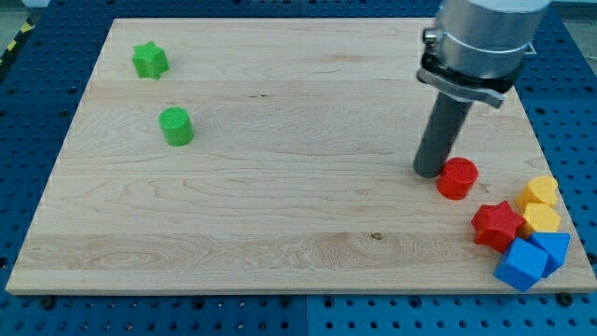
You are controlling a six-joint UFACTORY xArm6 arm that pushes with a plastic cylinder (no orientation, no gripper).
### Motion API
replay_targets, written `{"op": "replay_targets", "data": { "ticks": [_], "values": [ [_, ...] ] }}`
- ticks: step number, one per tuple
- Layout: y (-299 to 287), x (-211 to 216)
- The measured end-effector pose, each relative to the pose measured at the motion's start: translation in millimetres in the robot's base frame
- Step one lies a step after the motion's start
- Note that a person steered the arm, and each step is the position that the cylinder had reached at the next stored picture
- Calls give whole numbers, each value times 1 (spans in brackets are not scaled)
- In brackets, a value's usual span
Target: Move the red circle top of the red star
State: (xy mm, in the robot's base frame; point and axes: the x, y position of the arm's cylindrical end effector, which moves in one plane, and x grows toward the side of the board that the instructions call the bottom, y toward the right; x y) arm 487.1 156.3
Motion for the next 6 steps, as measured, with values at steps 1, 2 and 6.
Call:
{"op": "replay_targets", "data": {
  "ticks": [1, 2, 6],
  "values": [
    [7, 9],
    [14, 12],
    [21, 12]
  ]
}}
